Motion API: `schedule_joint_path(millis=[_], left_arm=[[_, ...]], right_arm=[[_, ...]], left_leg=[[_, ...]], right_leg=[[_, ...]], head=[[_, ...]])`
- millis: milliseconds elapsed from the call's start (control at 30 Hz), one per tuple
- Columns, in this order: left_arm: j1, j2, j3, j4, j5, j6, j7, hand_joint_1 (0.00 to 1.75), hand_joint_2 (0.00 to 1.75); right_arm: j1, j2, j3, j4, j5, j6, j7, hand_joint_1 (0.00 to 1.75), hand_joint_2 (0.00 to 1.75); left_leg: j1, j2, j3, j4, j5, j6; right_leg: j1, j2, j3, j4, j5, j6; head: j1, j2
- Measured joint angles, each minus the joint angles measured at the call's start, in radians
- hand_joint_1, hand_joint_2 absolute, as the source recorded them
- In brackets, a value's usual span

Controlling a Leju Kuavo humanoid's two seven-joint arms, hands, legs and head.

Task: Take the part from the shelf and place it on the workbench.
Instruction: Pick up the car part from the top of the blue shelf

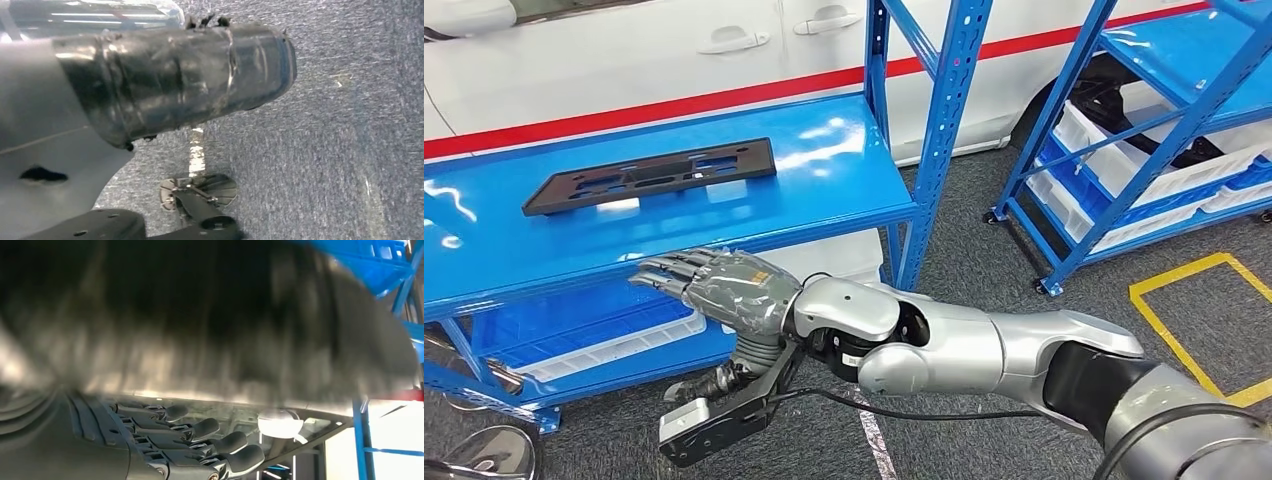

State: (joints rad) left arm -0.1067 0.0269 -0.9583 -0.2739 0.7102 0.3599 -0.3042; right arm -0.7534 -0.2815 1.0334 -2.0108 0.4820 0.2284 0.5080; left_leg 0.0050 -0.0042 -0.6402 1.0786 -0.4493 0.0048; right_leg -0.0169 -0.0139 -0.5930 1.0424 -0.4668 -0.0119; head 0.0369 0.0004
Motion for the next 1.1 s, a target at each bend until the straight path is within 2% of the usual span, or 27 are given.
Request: schedule_joint_path(millis=[33,100,133,200,233,300,333,367,400,467,500,567,633,700,733,800,833,867,900,967,1000,1033,1100], left_arm=[[-0.001,0.000,0.000,0.000,0.000,0.000,0.000,0.00,0.00],[-0.002,0.000,0.000,0.000,0.000,-0.001,0.000,0.00,0.00],[-0.001,0.000,0.000,0.000,0.000,-0.002,0.000,0.00,0.00],[0.001,-0.002,0.000,0.000,0.000,-0.004,0.000,0.00,0.00],[0.001,-0.003,0.000,0.000,0.000,-0.005,0.000,0.00,0.00],[0.001,-0.004,0.000,0.000,0.001,-0.005,0.000,0.00,0.00],[0.001,-0.004,0.000,0.000,0.001,-0.005,0.000,0.00,0.00],[0.001,-0.004,0.000,0.000,0.001,-0.006,0.000,0.00,0.00],[0.001,-0.004,0.000,0.000,0.000,-0.006,0.000,0.00,0.00],[0.001,-0.006,0.000,0.000,-0.001,-0.006,0.001,0.00,0.00],[0.001,-0.008,0.000,0.000,-0.002,-0.006,0.001,0.00,0.00],[0.000,-0.008,0.000,0.000,-0.004,-0.005,0.001,0.00,0.00],[-0.001,-0.008,0.000,0.000,-0.006,-0.004,0.001,0.00,0.00],[-0.001,-0.007,0.000,0.000,-0.007,-0.004,0.001,0.00,0.00],[-0.002,-0.007,0.000,0.000,-0.008,-0.004,0.001,0.00,0.00],[-0.002,-0.008,0.000,0.000,-0.009,-0.005,0.001,0.00,0.00],[-0.002,-0.009,0.000,0.000,-0.009,-0.005,0.001,0.00,0.00],[-0.001,-0.009,0.000,0.000,-0.009,-0.005,0.001,0.00,0.00],[0.000,-0.009,0.000,0.000,-0.009,-0.005,0.001,0.00,0.00],[0.000,-0.009,0.000,0.000,-0.009,-0.005,0.001,0.00,0.00],[0.000,-0.009,0.000,0.000,-0.009,-0.005,0.001,0.00,0.00],[-0.002,-0.009,0.000,0.000,-0.009,-0.005,0.001,0.00,0.00],[-0.003,-0.009,0.000,0.000,-0.009,-0.005,0.002,0.00,0.00]], right_arm=[[0.001,0.000,0.000,0.000,0.008,-0.005,-0.001,0.00,0.00],[0.006,0.000,0.000,0.000,0.035,-0.017,-0.002,0.00,0.00],[0.010,0.001,0.000,0.000,0.054,-0.025,-0.001,0.00,0.00],[0.016,0.002,0.000,0.000,0.089,-0.041,0.002,0.00,0.00],[0.020,0.002,-0.001,0.000,0.102,-0.046,0.003,0.00,0.00],[0.030,0.002,0.000,0.000,0.124,-0.051,0.002,0.00,0.00],[0.037,0.002,0.000,0.000,0.138,-0.054,0.001,0.00,0.00],[0.043,0.002,0.000,0.000,0.154,-0.056,0.000,0.00,0.00],[0.046,0.003,-0.001,0.000,0.170,-0.059,-0.001,0.00,0.00],[0.051,0.006,-0.002,0.000,0.193,-0.065,-0.005,0.00,0.00],[0.054,0.008,-0.003,0.001,0.199,-0.068,-0.007,0.00,0.00],[0.061,0.013,-0.007,0.003,0.206,-0.072,-0.011,0.00,0.00],[0.065,0.018,-0.011,0.005,0.212,-0.072,-0.014,0.00,0.00],[0.064,0.023,-0.013,0.006,0.219,-0.068,-0.017,0.00,0.00],[0.063,0.026,-0.014,0.007,0.221,-0.065,-0.018,0.00,0.00],[0.063,0.031,-0.014,0.008,0.223,-0.059,-0.018,0.00,0.00],[0.064,0.032,-0.014,0.009,0.223,-0.058,-0.018,0.00,0.00],[0.065,0.033,-0.014,0.010,0.223,-0.058,-0.018,0.00,0.00],[0.065,0.034,-0.014,0.011,0.223,-0.058,-0.018,0.00,0.00],[0.064,0.036,-0.014,0.011,0.223,-0.058,-0.018,0.00,0.00],[0.064,0.036,-0.014,0.012,0.223,-0.058,-0.018,0.00,0.00],[0.064,0.037,-0.014,0.012,0.223,-0.058,-0.018,0.00,0.00],[0.064,0.039,-0.015,0.013,0.223,-0.058,-0.018,0.00,0.00]], left_leg=[[-0.004,0.001,0.017,-0.033,0.005,0.004],[-0.010,-0.001,0.025,-0.052,0.001,0.011],[-0.008,-0.002,0.028,-0.057,0.005,0.017],[-0.003,-0.002,0.038,-0.073,0.011,0.029],[-0.001,-0.002,0.043,-0.079,0.014,0.035],[-0.003,-0.002,0.044,-0.080,0.013,0.042],[-0.004,-0.003,0.044,-0.079,0.011,0.044],[-0.004,-0.005,0.044,-0.078,0.009,0.044],[-0.004,-0.007,0.045,-0.075,0.006,0.043],[-0.003,-0.012,0.045,-0.064,-0.003,0.037],[-0.004,-0.015,0.043,-0.056,-0.009,0.032],[-0.007,-0.017,0.038,-0.048,-0.015,0.023],[-0.006,-0.017,0.038,-0.048,-0.017,0.014],[-0.004,-0.014,0.029,-0.022,-0.035,0.003],[-0.003,-0.011,0.009,0.020,-0.056,-0.003],[0.001,-0.007,-0.058,0.147,-0.105,-0.012],[0.003,-0.005,-0.092,0.202,-0.118,-0.015],[0.004,-0.004,-0.111,0.227,-0.113,-0.016],[0.005,-0.003,-0.111,0.212,-0.089,-0.016],[0.005,-0.002,-0.062,0.091,-0.010,-0.011],[0.002,-0.001,-0.032,0.027,0.015,-0.007],[0.000,-0.001,-0.010,-0.016,0.025,-0.003],[-0.007,-0.002,0.006,-0.043,0.016,0.006]], right_leg=[[0.001,0.000,-0.001,-0.001,0.000,0.004],[0.001,-0.002,-0.001,-0.005,0.001,0.015],[0.000,-0.002,0.000,-0.006,0.000,0.021],[0.000,0.003,-0.011,0.020,-0.020,0.029],[0.000,0.007,-0.031,0.063,-0.045,0.032],[0.000,0.012,-0.094,0.190,-0.099,0.034],[-0.001,0.012,-0.122,0.240,-0.111,0.036],[-0.002,0.012,-0.135,0.258,-0.105,0.038],[-0.003,0.012,-0.128,0.234,-0.080,0.039],[-0.006,0.013,-0.075,0.112,-0.013,0.038],[-0.005,0.014,-0.048,0.055,0.007,0.036],[-0.002,0.016,-0.026,0.009,0.010,0.028],[-0.001,0.016,-0.023,0.005,0.010,0.018],[-0.005,0.015,-0.014,-0.001,0.009,0.006],[-0.007,0.013,-0.008,-0.003,0.007,0.000],[-0.007,0.009,-0.001,-0.004,0.002,-0.006],[-0.006,0.009,0.001,-0.004,-0.001,-0.008],[-0.006,0.009,0.005,-0.004,-0.003,-0.008],[-0.006,0.010,0.010,-0.004,-0.007,-0.007],[-0.006,0.012,0.024,-0.004,-0.017,-0.003],[-0.005,0.012,0.029,-0.004,-0.022,0.002],[-0.004,0.012,0.033,-0.005,-0.026,0.006],[-0.002,0.012,0.035,-0.010,-0.030,0.016]], head=[[0.000,0.000],[0.000,0.000],[0.000,0.000],[0.001,0.000],[0.001,0.000],[0.002,0.000],[0.001,0.000],[0.002,0.000],[0.002,0.000],[0.002,0.000],[0.001,0.000],[0.001,0.000],[0.001,0.000],[0.000,0.000],[0.000,0.000],[-0.001,0.000],[-0.001,0.000],[-0.001,0.000],[-0.001,0.000],[-0.001,0.000],[-0.001,0.000],[-0.001,0.000],[-0.002,0.000]])
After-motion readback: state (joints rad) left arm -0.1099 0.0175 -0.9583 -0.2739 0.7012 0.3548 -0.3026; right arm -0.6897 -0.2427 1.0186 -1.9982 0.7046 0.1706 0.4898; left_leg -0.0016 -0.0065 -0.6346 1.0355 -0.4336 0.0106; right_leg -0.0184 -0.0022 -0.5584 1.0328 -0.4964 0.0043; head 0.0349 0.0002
